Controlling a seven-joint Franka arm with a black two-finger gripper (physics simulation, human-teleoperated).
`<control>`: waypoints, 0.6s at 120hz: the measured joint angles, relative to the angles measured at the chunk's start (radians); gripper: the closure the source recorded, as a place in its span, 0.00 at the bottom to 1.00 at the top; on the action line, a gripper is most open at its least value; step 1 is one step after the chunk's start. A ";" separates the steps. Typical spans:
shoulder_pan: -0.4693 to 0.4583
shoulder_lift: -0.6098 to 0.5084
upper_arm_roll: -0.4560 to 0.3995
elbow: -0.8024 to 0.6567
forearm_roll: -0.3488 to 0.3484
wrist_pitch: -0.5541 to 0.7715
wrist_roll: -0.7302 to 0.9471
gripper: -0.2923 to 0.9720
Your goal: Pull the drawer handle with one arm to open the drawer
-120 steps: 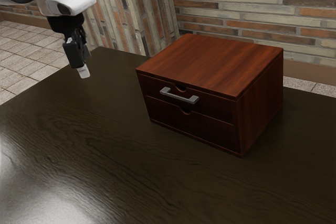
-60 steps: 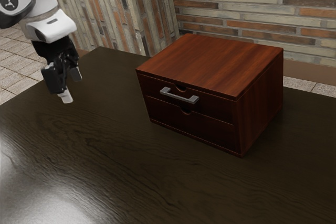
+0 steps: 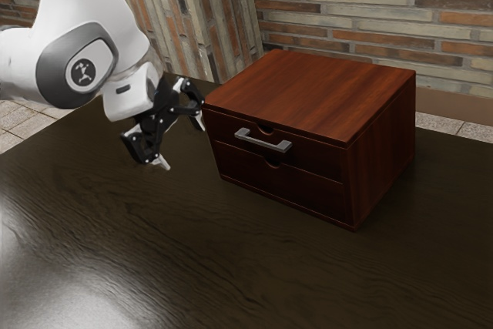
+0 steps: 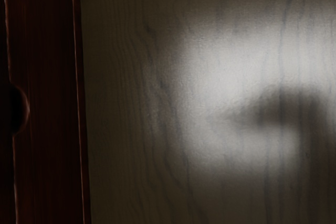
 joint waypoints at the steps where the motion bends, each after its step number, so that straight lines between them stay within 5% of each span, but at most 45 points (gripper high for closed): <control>1: -0.001 0.001 0.000 -0.001 -0.001 0.005 0.006 0.23; 28: -0.027 0.051 0.000 -0.012 -0.119 0.125 0.133 0.26; 72: -0.053 0.122 0.002 -0.009 -0.248 0.286 0.254 0.50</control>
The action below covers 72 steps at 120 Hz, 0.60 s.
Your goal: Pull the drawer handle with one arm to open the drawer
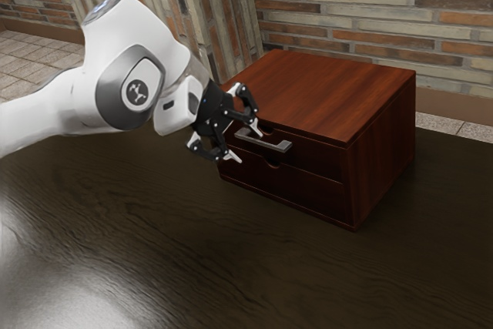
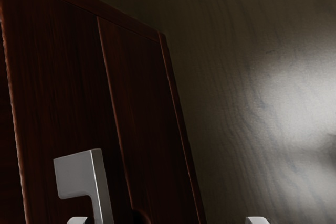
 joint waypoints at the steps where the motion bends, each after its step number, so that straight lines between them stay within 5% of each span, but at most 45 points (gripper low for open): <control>1: -0.001 0.000 0.000 0.000 -0.001 0.002 0.002 0.50; 72: 0.001 0.070 0.007 0.002 -0.006 0.151 0.052 0.54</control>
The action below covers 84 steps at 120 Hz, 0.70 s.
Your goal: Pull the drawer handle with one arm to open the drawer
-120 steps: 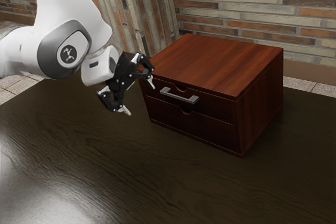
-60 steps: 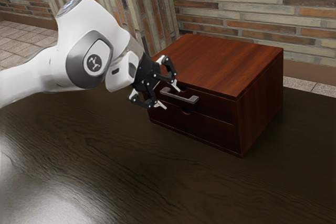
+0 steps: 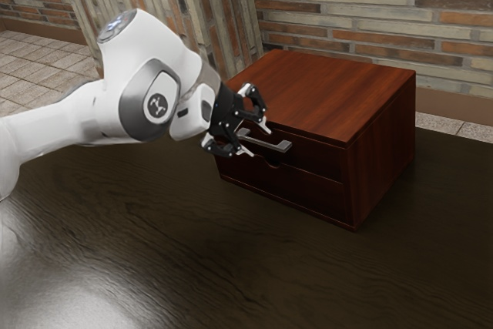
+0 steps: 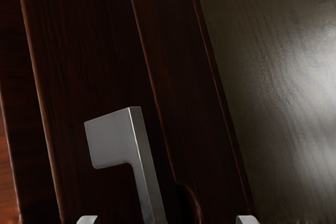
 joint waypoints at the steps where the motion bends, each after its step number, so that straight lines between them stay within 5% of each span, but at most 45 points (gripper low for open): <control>1: 0.002 0.002 0.000 0.000 0.000 0.001 0.000 0.54; 26: 0.011 0.033 0.002 -0.002 -0.002 0.031 0.004 0.53; 51: -0.002 0.023 0.019 -0.021 0.000 0.048 0.008 0.75; 84: -0.015 -0.063 0.042 -0.128 -0.007 0.069 0.019 0.83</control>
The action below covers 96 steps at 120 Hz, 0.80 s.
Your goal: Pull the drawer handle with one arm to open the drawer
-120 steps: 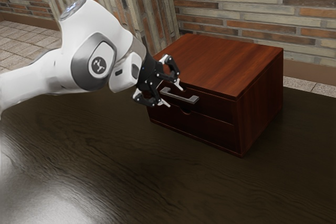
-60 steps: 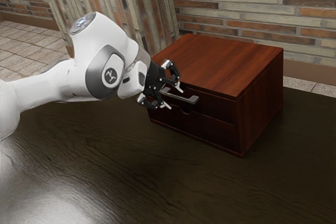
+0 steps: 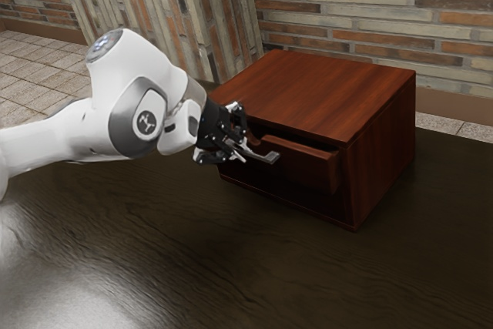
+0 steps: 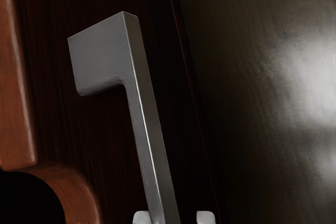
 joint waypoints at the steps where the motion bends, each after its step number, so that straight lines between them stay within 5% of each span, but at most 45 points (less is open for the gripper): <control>1: -0.001 -0.003 0.001 -0.004 0.000 0.001 0.001 0.83; 96: -0.033 -0.373 0.033 -0.403 0.014 0.099 0.035 0.85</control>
